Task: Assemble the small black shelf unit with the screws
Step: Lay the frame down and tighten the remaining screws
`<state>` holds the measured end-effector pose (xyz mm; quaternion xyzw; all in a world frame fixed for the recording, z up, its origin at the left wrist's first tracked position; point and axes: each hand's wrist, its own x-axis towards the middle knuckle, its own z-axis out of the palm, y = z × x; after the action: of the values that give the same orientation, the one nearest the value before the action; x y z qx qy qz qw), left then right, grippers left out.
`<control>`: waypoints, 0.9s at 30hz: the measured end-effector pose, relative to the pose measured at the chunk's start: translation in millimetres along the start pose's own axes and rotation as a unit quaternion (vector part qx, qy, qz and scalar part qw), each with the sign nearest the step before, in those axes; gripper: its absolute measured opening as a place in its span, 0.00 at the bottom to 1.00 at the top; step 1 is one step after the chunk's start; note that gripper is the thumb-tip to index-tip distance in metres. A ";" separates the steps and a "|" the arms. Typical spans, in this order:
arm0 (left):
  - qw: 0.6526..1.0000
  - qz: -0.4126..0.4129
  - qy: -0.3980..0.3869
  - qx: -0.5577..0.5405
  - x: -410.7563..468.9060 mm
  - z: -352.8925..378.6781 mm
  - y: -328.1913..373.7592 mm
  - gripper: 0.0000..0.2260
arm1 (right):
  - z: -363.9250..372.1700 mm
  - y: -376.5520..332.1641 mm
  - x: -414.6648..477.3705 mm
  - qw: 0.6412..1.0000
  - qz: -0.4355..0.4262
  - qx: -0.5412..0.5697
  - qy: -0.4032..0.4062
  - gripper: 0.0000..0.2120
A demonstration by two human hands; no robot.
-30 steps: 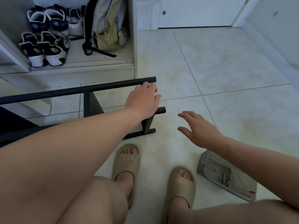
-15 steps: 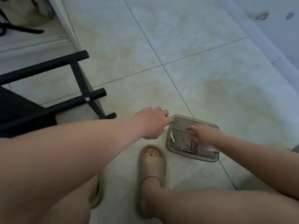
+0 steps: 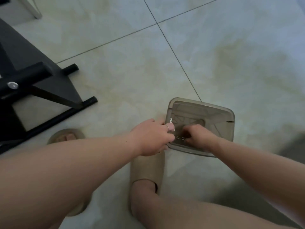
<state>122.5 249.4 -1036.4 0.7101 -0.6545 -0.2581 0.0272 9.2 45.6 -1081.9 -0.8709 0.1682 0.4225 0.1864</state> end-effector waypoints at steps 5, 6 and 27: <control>1.000 0.003 0.010 0.010 -0.4 1.7 -1.1 0.11 | 3.5 -4.0 11.1 0.997 -0.025 -0.066 -0.004 0.11; 1.000 0.001 0.009 0.009 -0.4 1.6 -0.7 0.10 | 4.3 -5.5 12.1 0.997 -0.026 -0.077 -0.005 0.10; 0.781 -0.409 0.118 -0.456 -71.5 -153.8 -23.9 0.13 | -150.4 -110.8 -104.5 0.936 -0.097 0.188 0.283 0.09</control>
<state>205.5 274.2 -888.6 0.8406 -0.0998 -0.4278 0.3168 99.1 86.4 -892.0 -0.9156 0.2053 0.0995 0.3311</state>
